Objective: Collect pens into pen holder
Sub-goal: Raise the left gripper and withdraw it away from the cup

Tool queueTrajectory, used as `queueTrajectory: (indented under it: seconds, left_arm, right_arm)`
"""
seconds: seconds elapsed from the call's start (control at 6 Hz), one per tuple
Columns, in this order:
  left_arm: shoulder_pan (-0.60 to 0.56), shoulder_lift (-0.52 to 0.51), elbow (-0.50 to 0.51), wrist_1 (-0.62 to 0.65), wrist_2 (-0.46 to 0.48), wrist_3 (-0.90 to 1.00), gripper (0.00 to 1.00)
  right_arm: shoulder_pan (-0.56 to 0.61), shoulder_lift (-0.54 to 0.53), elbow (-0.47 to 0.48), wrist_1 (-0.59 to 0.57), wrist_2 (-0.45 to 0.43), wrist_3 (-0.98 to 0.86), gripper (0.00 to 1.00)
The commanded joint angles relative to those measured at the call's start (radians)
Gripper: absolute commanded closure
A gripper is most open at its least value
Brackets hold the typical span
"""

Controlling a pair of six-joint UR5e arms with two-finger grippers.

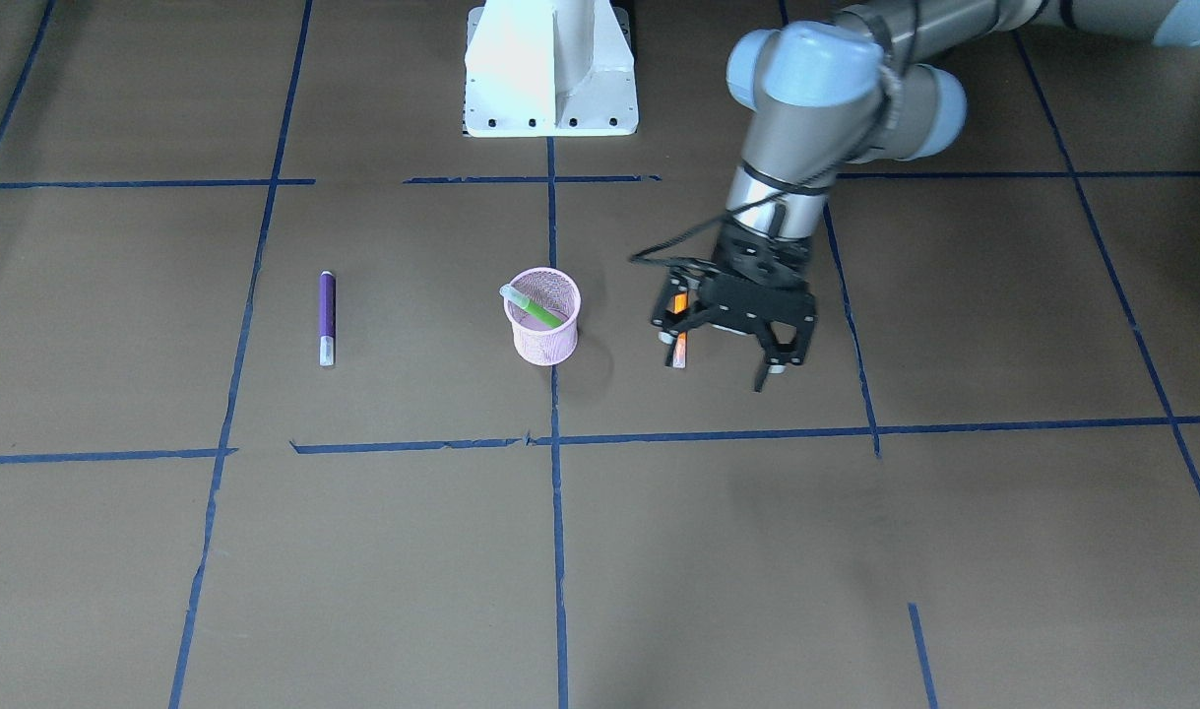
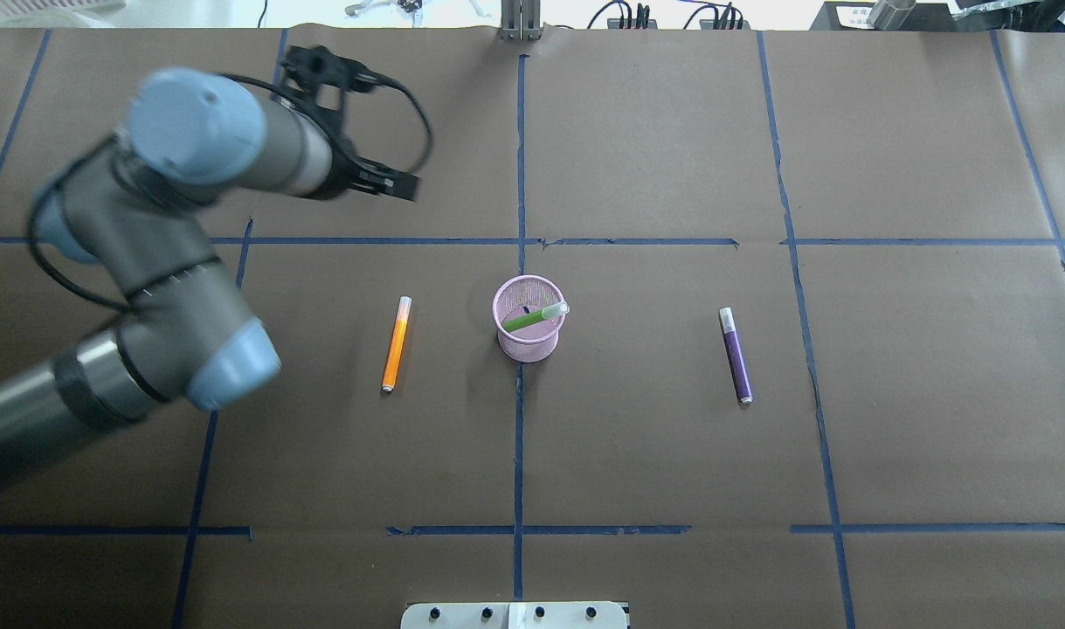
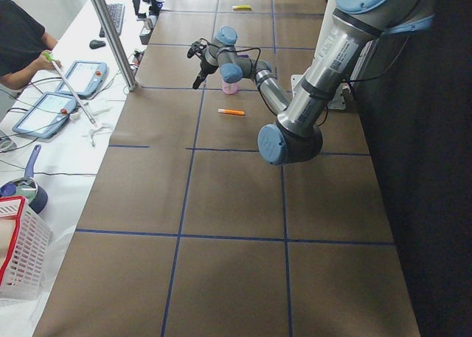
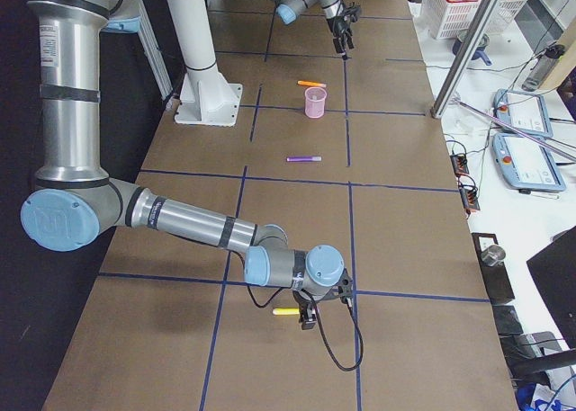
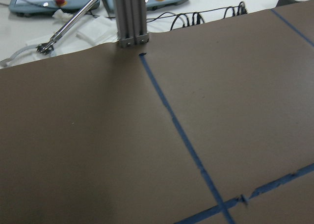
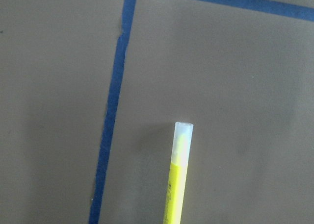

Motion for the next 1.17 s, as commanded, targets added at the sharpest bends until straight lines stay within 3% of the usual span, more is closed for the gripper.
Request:
queueTrajectory:
  seconds: [0.0,0.33,0.5,0.67,1.0]
  left_arm:
    - [-0.213,0.103,0.000,0.055,-0.330,0.112,0.00]
    - [-0.291,0.164,-0.004,0.227,-0.332,0.409,0.00]
    - [-0.296,0.213,-0.003,0.227,-0.328,0.493,0.00]
    - [-0.296,0.217,-0.006,0.226,-0.328,0.494,0.00]
    - [-0.296,0.218,-0.006,0.226,-0.329,0.494,0.00]
  right_arm:
    - [-0.024,0.011,-0.083,0.124,-0.001,0.100,0.00]
    - [-0.066,0.015,-0.108,0.181,-0.007,0.180,0.03]
    - [-0.075,0.052,-0.138,0.181,-0.007,0.195,0.07]
    - [-0.075,0.090,-0.193,0.178,-0.006,0.197,0.18]
    - [-0.080,0.121,-0.235,0.172,0.002,0.198,0.29]
